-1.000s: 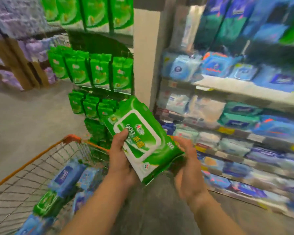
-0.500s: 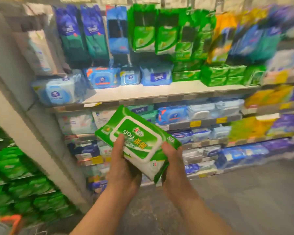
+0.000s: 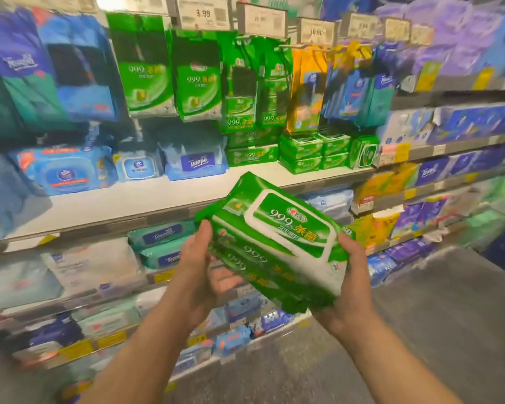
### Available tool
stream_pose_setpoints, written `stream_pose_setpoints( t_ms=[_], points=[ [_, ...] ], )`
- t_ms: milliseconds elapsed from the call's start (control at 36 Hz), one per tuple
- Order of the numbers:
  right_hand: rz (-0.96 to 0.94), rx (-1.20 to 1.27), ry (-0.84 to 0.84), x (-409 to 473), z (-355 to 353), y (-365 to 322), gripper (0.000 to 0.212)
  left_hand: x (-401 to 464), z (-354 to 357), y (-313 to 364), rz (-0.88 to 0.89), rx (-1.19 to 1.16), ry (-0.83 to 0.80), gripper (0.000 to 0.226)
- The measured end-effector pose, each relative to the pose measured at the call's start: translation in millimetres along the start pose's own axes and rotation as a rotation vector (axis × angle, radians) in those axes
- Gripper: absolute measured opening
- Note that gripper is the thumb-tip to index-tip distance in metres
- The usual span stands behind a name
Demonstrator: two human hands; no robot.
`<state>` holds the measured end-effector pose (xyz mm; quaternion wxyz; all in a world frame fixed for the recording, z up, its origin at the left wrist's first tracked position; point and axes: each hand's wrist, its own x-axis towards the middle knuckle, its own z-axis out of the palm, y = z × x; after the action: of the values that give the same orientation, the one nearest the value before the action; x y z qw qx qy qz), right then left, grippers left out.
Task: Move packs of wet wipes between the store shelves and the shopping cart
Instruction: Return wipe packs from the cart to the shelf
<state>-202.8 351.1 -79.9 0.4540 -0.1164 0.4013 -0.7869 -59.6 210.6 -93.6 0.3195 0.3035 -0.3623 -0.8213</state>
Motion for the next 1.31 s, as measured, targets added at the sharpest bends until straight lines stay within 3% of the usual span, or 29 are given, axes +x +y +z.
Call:
stream_pose_setpoints(
  t_ms=[194,333,556,639,722,806,889,944,1000,1083,1167,1306],
  points=[
    [-0.019,-0.011,0.030,68,11,-27,0.047,70,6,37,0.051,0.299,-0.202,0.063],
    [-0.042,-0.071,0.126,112,23,-42,0.042,117,8,58,0.039,0.360,-0.244,0.034],
    [0.002,-0.137,0.155,175,19,-66,0.042,171,6,75,0.059,0.364,-0.189,0.059],
    [0.038,-0.156,0.103,205,19,-74,0.073,188,12,79,0.057,0.346,-0.167,0.058],
    [0.093,-0.208,0.053,230,28,-84,0.056,201,17,82,0.063,0.390,-0.158,0.066],
    [0.163,-0.238,0.026,251,26,-98,0.066,211,25,83,0.057,0.472,-0.174,0.080],
    [0.154,-0.259,-0.084,273,27,-106,0.052,219,36,83,0.026,0.475,-0.230,0.058],
    [0.184,-0.263,-0.137,286,28,-112,0.045,225,45,83,0.034,0.505,-0.173,0.048],
    [0.244,-0.248,-0.184,300,23,-118,0.050,231,52,82,0.037,0.502,-0.120,0.041],
    [0.301,-0.237,-0.234,318,23,-126,0.032,237,60,80,0.009,0.454,-0.153,0.047],
    [0.290,-0.278,-0.236,334,24,-132,0.045,241,65,79,-0.002,0.402,-0.195,0.052],
    [0.300,-0.407,-0.183,350,37,-141,0.044,246,69,78,0.129,0.427,-0.161,0.052]
  ],
)
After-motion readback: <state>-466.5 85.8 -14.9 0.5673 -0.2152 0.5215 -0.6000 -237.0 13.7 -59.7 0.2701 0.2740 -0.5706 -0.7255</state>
